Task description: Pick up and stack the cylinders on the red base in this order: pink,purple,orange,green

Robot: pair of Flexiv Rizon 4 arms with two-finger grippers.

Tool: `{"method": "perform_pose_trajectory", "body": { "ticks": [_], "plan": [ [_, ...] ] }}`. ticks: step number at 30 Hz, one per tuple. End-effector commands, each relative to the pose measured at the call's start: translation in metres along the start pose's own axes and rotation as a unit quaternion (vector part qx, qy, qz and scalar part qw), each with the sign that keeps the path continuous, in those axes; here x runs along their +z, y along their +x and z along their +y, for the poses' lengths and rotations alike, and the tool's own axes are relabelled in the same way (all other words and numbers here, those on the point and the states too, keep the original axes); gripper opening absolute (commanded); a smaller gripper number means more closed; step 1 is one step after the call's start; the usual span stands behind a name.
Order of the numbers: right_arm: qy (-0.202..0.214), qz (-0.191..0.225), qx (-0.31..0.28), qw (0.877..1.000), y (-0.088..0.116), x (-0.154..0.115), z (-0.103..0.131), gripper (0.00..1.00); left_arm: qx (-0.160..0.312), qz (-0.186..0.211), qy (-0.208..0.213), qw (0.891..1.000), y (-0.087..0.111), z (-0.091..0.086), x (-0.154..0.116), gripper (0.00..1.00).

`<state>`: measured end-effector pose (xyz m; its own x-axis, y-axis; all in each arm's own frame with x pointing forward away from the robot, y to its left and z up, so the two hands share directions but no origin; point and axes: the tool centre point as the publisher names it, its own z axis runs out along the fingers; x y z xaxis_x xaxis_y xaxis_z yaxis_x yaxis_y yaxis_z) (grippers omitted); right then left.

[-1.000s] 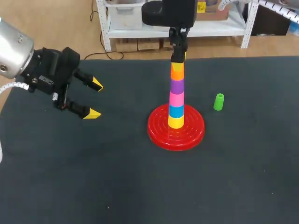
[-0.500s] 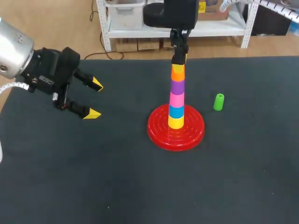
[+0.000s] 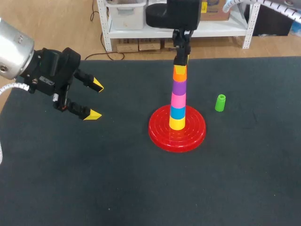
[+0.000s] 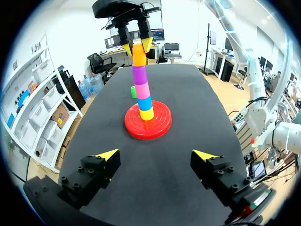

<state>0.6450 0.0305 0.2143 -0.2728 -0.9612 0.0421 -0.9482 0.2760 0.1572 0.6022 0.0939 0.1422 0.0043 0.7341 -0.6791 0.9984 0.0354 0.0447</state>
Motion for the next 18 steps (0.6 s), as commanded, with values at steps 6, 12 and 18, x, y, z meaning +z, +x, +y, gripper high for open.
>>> {"method": "perform_pose_trajectory", "body": {
  "ticks": [6, 12, 18],
  "plan": [
    [0.016, -0.011, -0.001, 1.0, 0.004, 0.007, 0.005, 0.0, 0.0, 0.0, -0.001, 1.0, 0.0, 0.0, 0.001, 1.0],
    [0.023, -0.017, -0.005, 1.0, 0.003, -0.001, 0.005, 0.0, 0.0, 0.0, -0.001, 1.0, 0.0, 0.0, 0.001, 1.0],
    [0.03, -0.026, -0.01, 0.999, 0.001, -0.012, 0.002, 0.0, 0.0, 0.0, -0.001, 1.0, 0.0, 0.0, 0.001, 1.0]
  ]
}}
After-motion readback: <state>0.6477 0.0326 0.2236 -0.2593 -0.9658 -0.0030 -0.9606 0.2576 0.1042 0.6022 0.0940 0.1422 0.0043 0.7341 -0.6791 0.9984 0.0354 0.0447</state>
